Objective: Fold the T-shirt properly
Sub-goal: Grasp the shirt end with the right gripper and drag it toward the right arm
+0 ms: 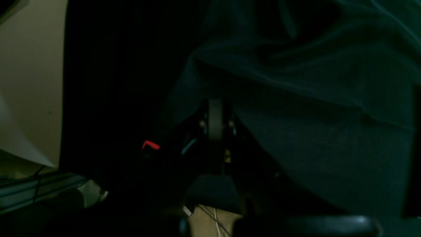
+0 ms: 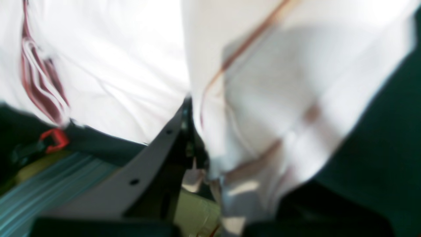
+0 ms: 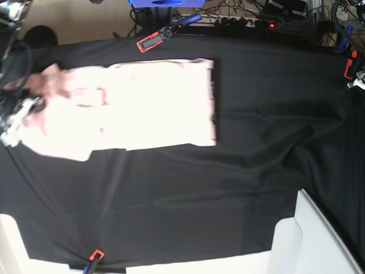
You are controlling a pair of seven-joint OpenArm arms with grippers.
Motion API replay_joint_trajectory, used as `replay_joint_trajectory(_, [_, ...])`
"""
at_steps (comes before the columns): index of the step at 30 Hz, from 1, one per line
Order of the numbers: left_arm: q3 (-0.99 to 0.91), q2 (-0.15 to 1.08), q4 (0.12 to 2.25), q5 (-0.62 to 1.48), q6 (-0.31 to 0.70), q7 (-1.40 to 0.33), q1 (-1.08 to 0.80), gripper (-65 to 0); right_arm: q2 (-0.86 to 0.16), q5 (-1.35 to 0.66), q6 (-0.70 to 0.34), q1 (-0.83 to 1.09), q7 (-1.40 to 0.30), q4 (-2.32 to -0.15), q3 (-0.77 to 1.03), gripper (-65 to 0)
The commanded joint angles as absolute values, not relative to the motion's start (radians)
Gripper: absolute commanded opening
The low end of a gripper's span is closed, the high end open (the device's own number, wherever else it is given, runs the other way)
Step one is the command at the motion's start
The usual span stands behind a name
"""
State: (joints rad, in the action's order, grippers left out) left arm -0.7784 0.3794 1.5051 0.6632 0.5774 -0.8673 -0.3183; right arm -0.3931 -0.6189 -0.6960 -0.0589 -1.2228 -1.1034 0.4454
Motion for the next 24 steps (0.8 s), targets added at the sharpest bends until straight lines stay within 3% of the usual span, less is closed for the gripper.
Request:
replay_joint_trajectory(1, [-0.786, 0.404, 1.518, 0.679, 0.581, -0.845, -0.317, -64.5, -0.437, -0.630, -0.698, -0.077, -1.204, -1.118, 0.449, -65.0])
replay_joint_trajectory(7, [-0.785, 0.404, 1.518, 0.679, 0.581, -0.845, -0.317, -64.5, -0.506, -0.630, -0.698, -0.093, -1.193, -1.129, 0.443, -65.0])
replay_joint_trajectory(13, [-0.785, 0.401, 1.518, 0.679, 0.581, -0.845, -0.317, -64.3, -0.443, -0.628, -0.685, -0.022, -1.190, -1.397, 0.435, -65.0])
replay_joint_trajectory(24, [-0.785, 0.390, 1.518, 0.651, 0.581, -0.845, -0.318, -64.3, -0.329, -0.628, -0.196, 0.045, -1.185, -1.667, 0.179, -65.0])
